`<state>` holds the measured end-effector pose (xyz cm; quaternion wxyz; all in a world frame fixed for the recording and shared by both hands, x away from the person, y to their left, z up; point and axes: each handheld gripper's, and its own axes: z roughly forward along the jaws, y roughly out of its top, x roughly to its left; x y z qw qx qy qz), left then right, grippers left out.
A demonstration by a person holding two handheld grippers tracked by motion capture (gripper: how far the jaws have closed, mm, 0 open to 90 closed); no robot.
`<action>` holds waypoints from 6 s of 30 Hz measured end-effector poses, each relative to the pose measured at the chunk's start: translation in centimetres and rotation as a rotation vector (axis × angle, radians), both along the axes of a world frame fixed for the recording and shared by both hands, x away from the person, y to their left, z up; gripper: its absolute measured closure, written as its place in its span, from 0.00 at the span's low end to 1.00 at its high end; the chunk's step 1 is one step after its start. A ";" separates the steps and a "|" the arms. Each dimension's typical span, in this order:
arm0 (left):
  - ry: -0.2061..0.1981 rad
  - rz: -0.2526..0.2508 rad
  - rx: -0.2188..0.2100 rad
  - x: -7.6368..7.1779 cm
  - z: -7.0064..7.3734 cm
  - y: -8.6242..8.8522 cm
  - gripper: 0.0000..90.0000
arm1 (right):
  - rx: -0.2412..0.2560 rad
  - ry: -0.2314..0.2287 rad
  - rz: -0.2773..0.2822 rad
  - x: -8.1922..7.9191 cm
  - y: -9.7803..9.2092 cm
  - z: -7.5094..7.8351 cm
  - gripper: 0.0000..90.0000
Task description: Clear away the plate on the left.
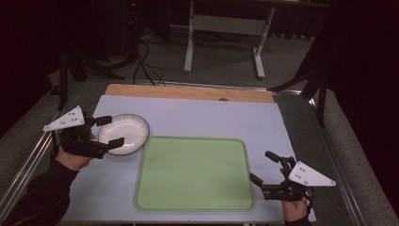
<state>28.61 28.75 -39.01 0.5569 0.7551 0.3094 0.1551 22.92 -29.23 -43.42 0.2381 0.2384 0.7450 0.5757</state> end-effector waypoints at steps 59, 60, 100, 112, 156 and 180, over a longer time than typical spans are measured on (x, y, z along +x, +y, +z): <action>0.674 0.579 -0.018 7.2 -12.2 7.8 0.63 | -0.051 -0.020 0.015 -0.3 0.8 0.1 0.14; 0.678 0.588 -0.021 7.3 -12.2 7.9 0.66 | -0.055 -0.020 0.017 -0.3 0.8 0.1 0.14; 0.916 0.666 -0.112 9.5 -12.1 8.4 0.95 | -0.066 -0.017 -0.004 -0.2 0.9 -0.1 0.15; 0.878 0.704 -0.095 9.5 -10.9 8.4 0.96 | -0.061 -0.011 -0.012 0.0 0.9 -0.1 0.15; 0.849 0.514 -0.121 8.4 -5.5 5.2 0.95 | -0.071 -0.016 -0.020 -0.1 1.0 -0.1 0.15; 0.817 0.323 -0.070 7.2 -3.8 -2.2 0.95 | -0.071 -0.016 -0.023 -0.1 0.9 -0.1 0.15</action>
